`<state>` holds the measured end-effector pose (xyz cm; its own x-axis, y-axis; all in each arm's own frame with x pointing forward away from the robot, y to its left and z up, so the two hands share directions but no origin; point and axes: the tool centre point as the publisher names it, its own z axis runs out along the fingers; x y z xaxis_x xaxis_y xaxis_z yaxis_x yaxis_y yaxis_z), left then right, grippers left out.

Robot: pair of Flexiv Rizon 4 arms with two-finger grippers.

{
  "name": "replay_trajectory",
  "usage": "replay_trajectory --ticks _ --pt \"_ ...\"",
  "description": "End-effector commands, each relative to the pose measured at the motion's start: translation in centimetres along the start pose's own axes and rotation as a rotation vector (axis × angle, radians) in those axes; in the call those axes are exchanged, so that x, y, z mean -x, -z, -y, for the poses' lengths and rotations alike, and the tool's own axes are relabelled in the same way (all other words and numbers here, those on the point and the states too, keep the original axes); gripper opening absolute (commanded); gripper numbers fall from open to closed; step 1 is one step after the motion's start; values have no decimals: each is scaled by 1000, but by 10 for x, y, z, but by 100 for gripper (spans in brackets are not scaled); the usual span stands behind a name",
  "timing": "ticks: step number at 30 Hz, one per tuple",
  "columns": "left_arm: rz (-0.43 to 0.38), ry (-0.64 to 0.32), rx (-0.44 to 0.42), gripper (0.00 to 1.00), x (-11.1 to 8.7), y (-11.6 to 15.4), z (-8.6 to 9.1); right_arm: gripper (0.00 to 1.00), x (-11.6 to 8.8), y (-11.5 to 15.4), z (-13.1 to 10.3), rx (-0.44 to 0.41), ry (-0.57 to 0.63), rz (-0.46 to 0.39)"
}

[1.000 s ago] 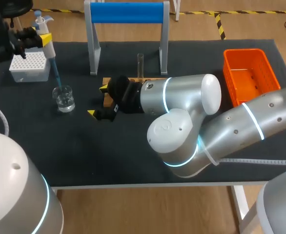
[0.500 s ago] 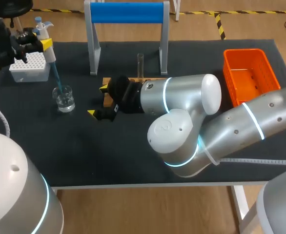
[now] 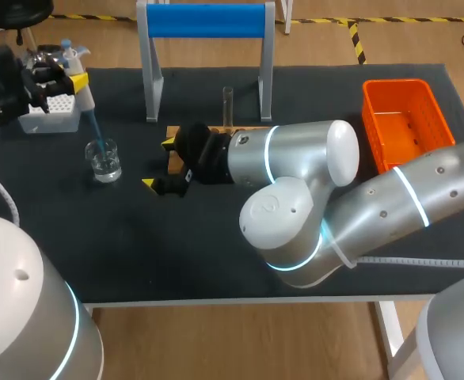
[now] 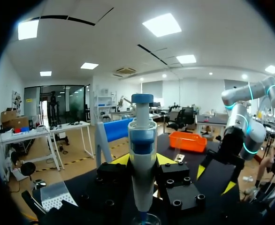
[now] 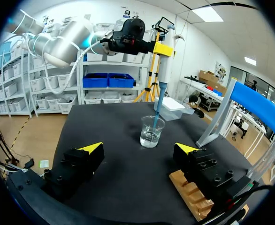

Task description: Invert the test tube, pick up the pipette, mount the tip to pipette, aspirate from beaker and dispense into the tube, eject the tip, return the pipette, and cap with the stopper.

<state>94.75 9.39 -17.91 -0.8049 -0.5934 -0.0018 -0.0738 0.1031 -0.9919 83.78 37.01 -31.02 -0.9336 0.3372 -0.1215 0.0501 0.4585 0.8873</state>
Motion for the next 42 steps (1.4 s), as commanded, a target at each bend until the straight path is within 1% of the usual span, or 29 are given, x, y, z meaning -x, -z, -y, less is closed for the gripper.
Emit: replay_trajectory --ticks 1,12,24,28,42 --pt "-4 -2 -2 0 3 -3 -6 100 2 1 1 2 -1 -6" --pt "4 -31 10 0 2 -5 -12 100 2 1 1 2 -1 -6" --pt "18 -53 10 0 -8 2 -12 100 2 1 1 2 -1 -6" --pt "14 -66 21 0 -12 2 -13 100 2 1 1 2 -1 -6" --pt "7 -82 28 0 -15 -2 -14 100 2 1 1 2 -1 -6"
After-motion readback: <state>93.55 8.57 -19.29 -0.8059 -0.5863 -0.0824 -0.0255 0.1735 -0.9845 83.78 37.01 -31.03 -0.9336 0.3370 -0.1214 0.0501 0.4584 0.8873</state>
